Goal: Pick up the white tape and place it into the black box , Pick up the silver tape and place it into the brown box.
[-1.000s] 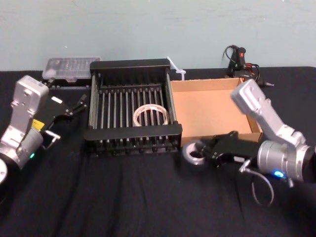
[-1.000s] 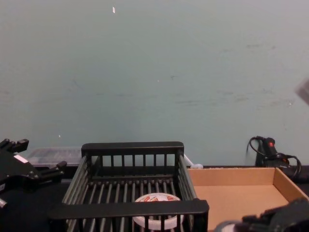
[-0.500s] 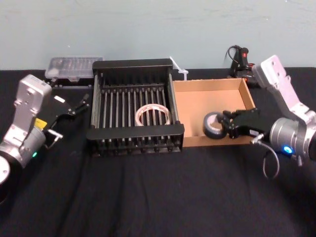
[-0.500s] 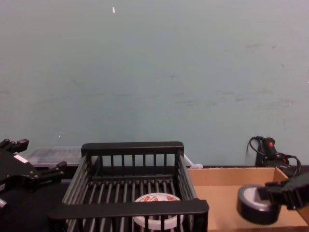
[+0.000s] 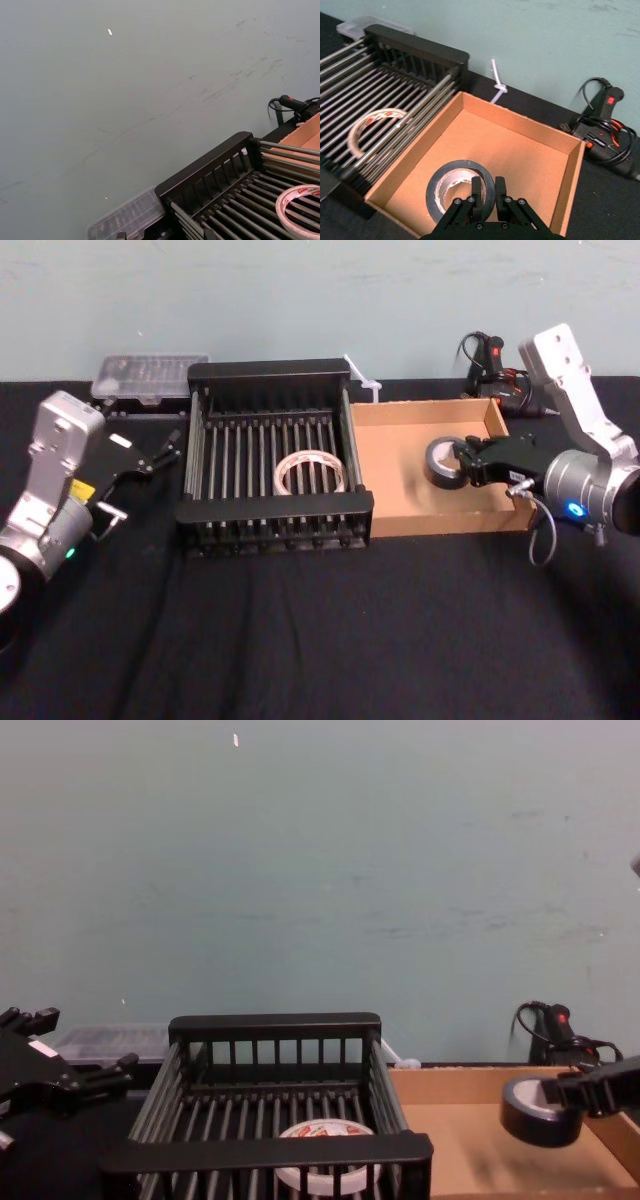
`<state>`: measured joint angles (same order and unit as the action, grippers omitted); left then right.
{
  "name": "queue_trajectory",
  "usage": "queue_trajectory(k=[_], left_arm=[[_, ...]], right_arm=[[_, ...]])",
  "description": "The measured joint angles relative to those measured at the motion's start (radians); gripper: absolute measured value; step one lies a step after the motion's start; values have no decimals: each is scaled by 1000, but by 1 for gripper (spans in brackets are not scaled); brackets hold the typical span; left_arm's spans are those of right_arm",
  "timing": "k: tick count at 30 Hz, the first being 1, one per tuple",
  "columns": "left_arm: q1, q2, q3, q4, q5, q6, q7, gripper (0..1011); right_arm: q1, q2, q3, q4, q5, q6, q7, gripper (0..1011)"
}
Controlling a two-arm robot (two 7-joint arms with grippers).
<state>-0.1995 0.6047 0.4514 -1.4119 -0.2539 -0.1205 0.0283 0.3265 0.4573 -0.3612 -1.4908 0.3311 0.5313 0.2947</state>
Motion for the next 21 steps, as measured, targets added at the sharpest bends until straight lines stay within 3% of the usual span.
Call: queue_trajectory(k=[15, 18, 21], left_arm=[[0, 0, 0, 0, 0, 0, 0, 1001], [0, 0, 0, 0, 0, 0, 0, 1001], [0, 0, 0, 0, 0, 0, 0, 1001]], right_arm=[[2, -4, 2, 4, -3, 0, -3, 162], [1, -3, 1, 3, -3, 0, -2, 191], [1, -2, 1, 2, -2, -1, -2, 282]])
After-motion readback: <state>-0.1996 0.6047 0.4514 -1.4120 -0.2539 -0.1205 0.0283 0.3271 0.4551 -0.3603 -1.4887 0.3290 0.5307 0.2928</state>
